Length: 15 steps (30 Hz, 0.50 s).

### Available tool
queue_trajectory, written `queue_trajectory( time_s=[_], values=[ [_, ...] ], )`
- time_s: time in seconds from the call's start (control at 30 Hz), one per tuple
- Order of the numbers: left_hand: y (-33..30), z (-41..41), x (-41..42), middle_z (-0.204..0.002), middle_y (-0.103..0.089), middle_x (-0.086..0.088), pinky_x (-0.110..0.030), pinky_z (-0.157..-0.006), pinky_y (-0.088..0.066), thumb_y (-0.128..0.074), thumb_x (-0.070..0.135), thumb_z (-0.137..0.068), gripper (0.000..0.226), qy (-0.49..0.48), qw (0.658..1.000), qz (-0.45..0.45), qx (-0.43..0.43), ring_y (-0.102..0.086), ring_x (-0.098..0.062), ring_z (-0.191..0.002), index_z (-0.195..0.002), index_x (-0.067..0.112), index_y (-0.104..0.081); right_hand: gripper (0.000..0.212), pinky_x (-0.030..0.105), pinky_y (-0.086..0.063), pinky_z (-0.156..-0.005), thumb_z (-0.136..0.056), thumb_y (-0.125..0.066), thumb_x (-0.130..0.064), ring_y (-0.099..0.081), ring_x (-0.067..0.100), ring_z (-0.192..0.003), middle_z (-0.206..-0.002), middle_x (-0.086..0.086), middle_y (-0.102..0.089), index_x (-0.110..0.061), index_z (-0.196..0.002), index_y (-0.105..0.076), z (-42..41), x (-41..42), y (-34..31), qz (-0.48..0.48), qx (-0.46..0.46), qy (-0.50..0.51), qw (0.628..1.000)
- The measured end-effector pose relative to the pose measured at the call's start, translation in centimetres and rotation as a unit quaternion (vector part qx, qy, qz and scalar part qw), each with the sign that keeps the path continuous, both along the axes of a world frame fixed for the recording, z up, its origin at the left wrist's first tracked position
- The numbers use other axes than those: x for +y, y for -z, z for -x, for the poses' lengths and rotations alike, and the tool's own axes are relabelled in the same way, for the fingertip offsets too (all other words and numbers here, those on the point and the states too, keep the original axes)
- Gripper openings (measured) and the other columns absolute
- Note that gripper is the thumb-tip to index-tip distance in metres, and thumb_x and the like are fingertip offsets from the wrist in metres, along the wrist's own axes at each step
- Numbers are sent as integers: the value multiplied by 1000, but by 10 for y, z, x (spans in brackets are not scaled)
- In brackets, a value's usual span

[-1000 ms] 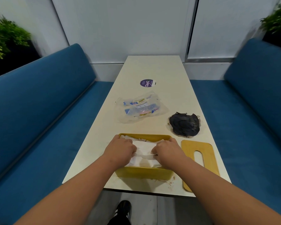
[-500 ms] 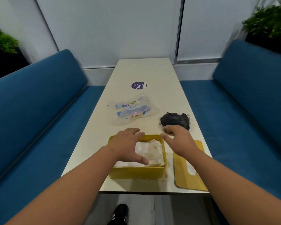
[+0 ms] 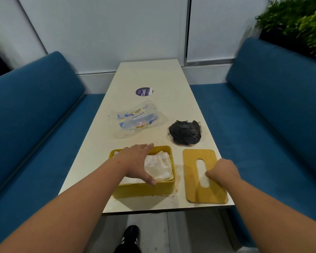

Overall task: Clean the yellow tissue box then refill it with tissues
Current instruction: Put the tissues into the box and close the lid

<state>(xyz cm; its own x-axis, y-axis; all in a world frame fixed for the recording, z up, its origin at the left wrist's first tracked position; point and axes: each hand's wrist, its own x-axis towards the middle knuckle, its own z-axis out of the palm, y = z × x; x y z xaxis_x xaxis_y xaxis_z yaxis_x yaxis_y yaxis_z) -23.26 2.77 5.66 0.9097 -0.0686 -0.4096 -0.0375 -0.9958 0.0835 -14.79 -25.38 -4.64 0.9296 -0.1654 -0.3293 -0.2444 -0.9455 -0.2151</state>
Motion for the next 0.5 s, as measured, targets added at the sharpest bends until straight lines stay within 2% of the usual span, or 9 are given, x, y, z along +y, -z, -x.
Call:
queue_trajectory(
  time_s=[0.1,0.27,0.37,0.43,0.5],
  values=[
    [-1,1,-1,-163,-11,5,-47,-119,-22,-76,74,-56,132,-4,1000,1,2,-16,-22,-149,-155,32,0,27,24,-45,-51,-81,-69,-36,-57,15,-66,-86,5,-58,-14,-77,-53,-2,4,-2,9,-12,-15,1000],
    [-2,2,-1,-163,-11,6,-47,-119,-21,-75,75,-56,131,-8,1000,3,2,-15,-22,-149,-154,33,0,29,27,-52,-53,-73,-73,-37,-59,18,-66,-83,6,-59,-13,-74,-57,-9,1,-17,14,-59,-32,998],
    [-2,2,0,-163,-11,5,-46,-119,-21,-75,74,-58,130,-6,1000,11,5,-15,-22,-149,-155,33,1,34,25,-40,-46,-69,-73,-40,-53,18,-61,-81,6,-56,-13,-72,-51,-21,-1,-42,18,-108,-55,992],
    [-5,1,2,-163,-14,5,-42,-118,-23,-75,72,-61,127,-28,998,60,3,-18,-20,-148,-155,31,-1,37,24,-36,-45,-67,-73,-42,-48,16,-57,-75,4,-53,-15,-69,-49,-29,4,-64,17,-143,-73,987],
    [-13,-1,7,-162,-17,5,-36,-116,-24,-69,71,-69,116,-63,990,123,-27,-22,-18,-146,-156,29,-5,37,25,-39,-45,-66,-73,-45,-47,15,-57,-74,2,-52,-16,-71,-52,-34,16,-87,15,-176,-109,978]
  ],
)
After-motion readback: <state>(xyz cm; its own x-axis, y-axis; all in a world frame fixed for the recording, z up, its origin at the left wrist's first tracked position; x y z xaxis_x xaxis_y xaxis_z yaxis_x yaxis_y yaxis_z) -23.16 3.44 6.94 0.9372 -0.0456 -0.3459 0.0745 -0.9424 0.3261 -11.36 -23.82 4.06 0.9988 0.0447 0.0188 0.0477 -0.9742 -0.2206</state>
